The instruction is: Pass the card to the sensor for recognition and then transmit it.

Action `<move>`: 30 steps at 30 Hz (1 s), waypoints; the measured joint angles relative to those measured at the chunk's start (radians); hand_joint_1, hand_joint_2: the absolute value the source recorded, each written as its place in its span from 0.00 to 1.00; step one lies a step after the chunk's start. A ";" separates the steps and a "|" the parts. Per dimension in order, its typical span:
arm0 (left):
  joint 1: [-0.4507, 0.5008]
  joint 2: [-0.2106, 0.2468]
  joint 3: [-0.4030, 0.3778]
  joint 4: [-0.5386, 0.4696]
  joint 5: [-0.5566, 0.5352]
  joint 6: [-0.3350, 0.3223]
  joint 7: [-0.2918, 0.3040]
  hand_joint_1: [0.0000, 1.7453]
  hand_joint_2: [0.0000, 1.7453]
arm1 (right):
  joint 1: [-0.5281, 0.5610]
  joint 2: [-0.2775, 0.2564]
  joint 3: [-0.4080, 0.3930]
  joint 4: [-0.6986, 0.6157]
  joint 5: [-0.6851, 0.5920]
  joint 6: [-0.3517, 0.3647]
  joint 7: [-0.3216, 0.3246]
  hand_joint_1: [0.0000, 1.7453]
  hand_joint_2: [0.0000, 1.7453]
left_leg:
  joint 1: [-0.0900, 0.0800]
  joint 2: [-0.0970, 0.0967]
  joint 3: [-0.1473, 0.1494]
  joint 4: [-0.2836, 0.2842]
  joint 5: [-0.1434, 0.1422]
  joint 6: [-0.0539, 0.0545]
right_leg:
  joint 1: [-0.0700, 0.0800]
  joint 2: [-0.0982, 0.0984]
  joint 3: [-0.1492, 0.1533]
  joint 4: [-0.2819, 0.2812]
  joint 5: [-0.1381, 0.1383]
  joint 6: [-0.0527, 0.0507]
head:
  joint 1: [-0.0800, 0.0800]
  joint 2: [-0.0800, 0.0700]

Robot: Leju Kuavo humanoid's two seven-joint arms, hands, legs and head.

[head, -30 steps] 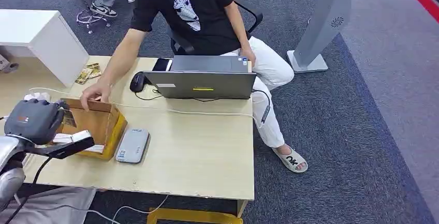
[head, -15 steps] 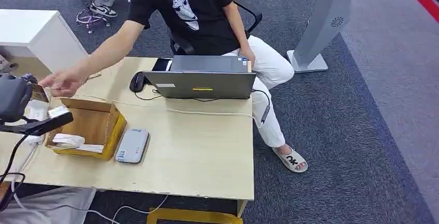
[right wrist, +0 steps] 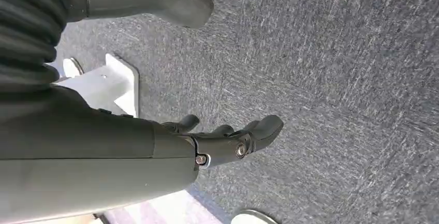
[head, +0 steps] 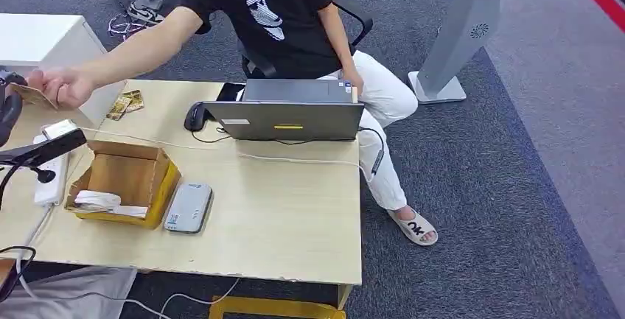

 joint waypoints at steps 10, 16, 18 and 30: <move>0.012 -0.077 0.000 0.002 -0.002 0.048 0.011 0.00 1.00 | -0.002 -0.001 0.000 0.000 0.002 -0.001 0.003 0.00 1.00 | 0.000 0.000 0.000 0.000 0.000 0.000 | 0.000 0.000 0.000 0.000 0.000 0.000 | 0.000 0.000; 0.013 -0.103 0.000 0.006 0.001 0.063 0.012 0.00 1.00 | -0.002 -0.002 0.000 0.001 0.002 -0.001 0.003 0.00 1.00 | 0.000 0.000 0.000 0.000 0.000 0.000 | 0.000 0.000 0.000 0.000 0.000 0.000 | 0.000 0.000; 0.014 -0.108 0.000 0.007 0.001 0.064 0.012 0.00 1.00 | -0.001 -0.002 0.000 0.001 0.002 -0.001 0.003 0.00 1.00 | 0.000 0.000 0.000 0.000 0.000 0.000 | 0.000 0.000 0.000 0.000 0.000 0.000 | 0.000 0.000; 0.193 -0.106 0.078 -0.032 0.040 0.202 -0.025 0.00 1.00 | 0.003 -0.004 0.000 0.008 -0.018 0.001 0.000 0.00 1.00 | 0.000 0.005 -0.001 0.000 -0.001 -0.001 | 0.000 0.006 -0.001 0.001 0.000 0.000 | -0.001 0.000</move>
